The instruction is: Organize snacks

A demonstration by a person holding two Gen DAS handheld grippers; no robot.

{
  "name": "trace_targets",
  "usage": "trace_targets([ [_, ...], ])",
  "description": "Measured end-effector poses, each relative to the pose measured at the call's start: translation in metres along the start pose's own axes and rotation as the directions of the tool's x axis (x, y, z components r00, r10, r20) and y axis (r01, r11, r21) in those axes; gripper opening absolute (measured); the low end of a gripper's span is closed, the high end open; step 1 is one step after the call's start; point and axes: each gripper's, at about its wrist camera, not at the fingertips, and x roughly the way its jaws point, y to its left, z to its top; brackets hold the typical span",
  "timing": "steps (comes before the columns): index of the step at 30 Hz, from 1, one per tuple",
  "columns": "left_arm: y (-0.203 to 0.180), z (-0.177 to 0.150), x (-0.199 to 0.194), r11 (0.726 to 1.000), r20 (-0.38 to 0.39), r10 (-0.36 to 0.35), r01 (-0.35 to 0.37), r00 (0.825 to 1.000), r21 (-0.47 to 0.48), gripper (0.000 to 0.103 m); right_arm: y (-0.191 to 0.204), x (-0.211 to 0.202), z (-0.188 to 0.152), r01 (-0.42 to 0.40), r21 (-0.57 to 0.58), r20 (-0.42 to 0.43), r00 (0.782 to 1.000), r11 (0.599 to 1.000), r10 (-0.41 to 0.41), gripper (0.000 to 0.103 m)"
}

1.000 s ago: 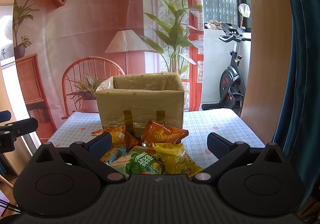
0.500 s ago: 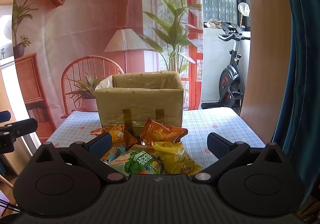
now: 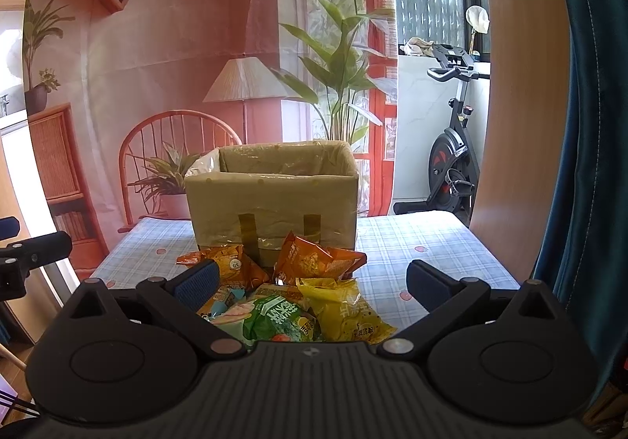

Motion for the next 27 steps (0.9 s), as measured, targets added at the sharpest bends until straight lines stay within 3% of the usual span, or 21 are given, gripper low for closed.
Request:
trace_targets([
  [23,-0.0018,-0.0003,0.0001,1.0,-0.003,-0.005,0.005,1.0,-0.003,0.1,-0.0035,0.0016,-0.0018,0.014,0.001,-0.006,1.0,1.0,-0.014,0.103],
  [27,-0.0028,0.0017,0.0018,0.999,-0.007,-0.034,0.034,0.999,0.008,0.1,-0.0034,0.0032,0.0006,0.015,-0.008,0.0,1.0,1.0,-0.015,0.103],
])
